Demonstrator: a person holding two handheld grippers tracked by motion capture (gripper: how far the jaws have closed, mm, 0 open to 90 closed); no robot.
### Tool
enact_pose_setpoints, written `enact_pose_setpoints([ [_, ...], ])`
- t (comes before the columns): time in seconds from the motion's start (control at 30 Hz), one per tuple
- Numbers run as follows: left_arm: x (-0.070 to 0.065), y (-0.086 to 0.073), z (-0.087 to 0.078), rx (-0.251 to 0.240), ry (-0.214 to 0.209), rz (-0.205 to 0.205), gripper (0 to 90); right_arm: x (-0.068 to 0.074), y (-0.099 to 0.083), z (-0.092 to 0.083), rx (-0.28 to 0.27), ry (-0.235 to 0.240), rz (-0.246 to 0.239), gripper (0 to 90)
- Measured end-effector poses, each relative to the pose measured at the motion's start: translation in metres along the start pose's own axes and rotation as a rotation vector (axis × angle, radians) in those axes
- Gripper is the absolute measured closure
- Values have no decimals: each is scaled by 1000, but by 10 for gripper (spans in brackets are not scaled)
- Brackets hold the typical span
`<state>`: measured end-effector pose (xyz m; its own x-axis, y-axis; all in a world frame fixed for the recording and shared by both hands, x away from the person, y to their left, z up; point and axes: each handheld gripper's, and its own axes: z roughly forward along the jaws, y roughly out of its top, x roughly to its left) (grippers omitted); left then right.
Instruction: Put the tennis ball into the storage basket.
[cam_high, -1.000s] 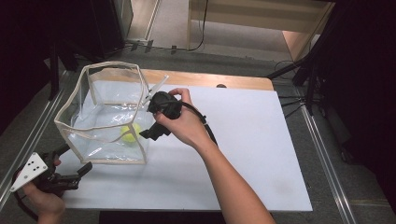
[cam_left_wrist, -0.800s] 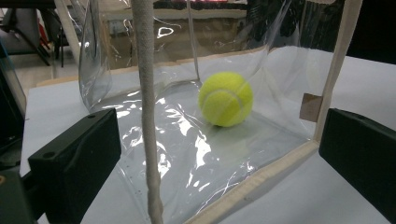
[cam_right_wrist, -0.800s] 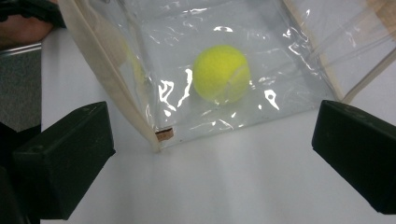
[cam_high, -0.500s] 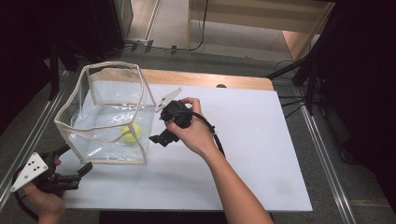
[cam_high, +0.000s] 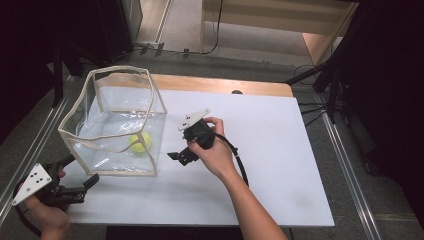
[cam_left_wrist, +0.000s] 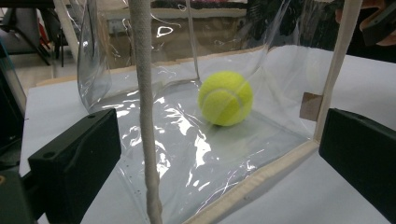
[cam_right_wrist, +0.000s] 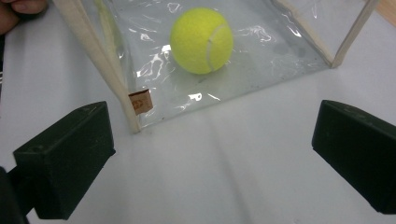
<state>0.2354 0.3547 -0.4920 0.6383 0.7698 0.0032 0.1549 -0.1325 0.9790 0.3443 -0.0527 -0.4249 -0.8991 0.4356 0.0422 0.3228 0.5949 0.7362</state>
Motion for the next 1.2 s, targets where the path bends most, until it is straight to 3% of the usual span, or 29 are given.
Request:
enact_pose_setpoints([
  [0.67, 0, 0, 0, 0, 0, -1, 0, -1, -50, 6, -74, -26, 51, 0],
  [1.2, -1, 0, 0, -3, 1, -5, 0, -5, -93, -14, -130, -82, 104, 0],
])
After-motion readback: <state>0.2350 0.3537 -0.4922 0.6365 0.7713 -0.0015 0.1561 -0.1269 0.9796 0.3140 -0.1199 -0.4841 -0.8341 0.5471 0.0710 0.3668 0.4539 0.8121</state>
